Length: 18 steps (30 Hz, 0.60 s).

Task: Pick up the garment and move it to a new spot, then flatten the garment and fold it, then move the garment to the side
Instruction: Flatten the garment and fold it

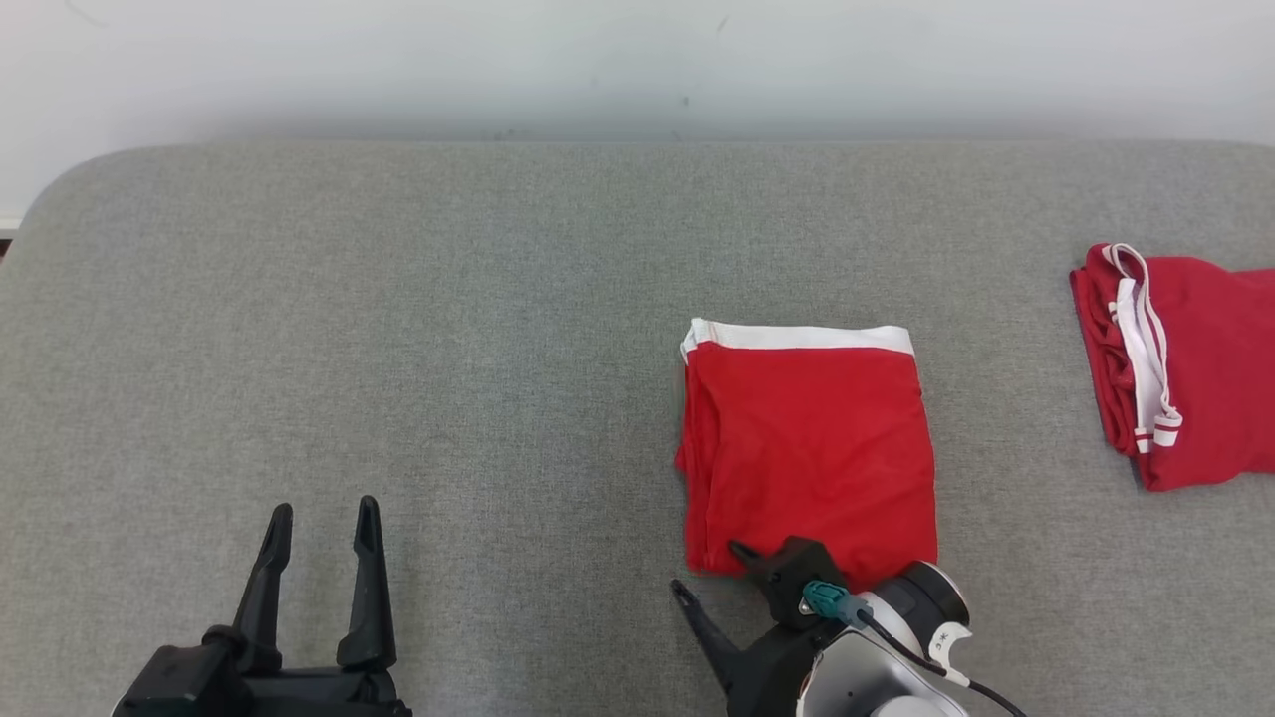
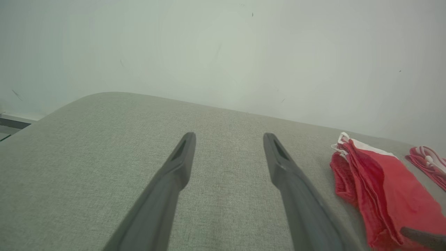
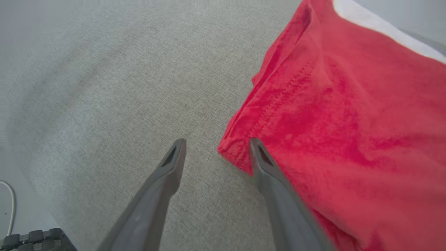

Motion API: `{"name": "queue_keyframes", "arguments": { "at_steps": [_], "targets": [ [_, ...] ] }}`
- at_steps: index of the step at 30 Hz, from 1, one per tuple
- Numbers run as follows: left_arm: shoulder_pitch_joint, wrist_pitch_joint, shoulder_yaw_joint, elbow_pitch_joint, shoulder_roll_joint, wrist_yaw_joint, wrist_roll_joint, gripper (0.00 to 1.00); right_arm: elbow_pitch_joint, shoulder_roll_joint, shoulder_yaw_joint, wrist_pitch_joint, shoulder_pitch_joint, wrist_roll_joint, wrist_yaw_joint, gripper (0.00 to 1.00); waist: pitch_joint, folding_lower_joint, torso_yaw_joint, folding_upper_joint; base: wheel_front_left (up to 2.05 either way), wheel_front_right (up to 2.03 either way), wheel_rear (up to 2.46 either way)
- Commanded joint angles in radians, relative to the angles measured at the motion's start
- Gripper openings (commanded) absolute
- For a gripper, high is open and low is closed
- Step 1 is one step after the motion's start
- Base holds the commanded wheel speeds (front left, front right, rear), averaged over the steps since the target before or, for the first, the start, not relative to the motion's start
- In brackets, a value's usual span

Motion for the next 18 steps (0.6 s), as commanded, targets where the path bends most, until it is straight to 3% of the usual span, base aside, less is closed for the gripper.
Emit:
{"name": "queue_keyframes", "arguments": {
  "at_steps": [1,8,18],
  "targets": [
    [0.013,-0.002,0.002,0.004,0.0,-0.001,0.005,1.0,-0.008,-0.005,0.007,-0.011,-0.009,0.017,-0.003,1.0,-0.011,0.0,-0.003,-0.0001,0.0,0.0,0.0],
    [0.025,-0.002,0.017,0.01,0.0,0.0,0.016,1.0,-0.09,-0.022,0.004,-0.08,0.009,0.112,-0.003,1.0,-0.047,0.0,-0.013,-0.0001,0.0,0.0,0.0],
    [0.057,-0.002,0.064,0.021,0.0,-0.013,0.048,1.0,-0.2,-0.032,-0.183,-0.267,0.077,0.177,-0.003,1.0,-0.136,0.0,-0.065,-0.0001,0.0,0.0,0.0]
  ]
}}
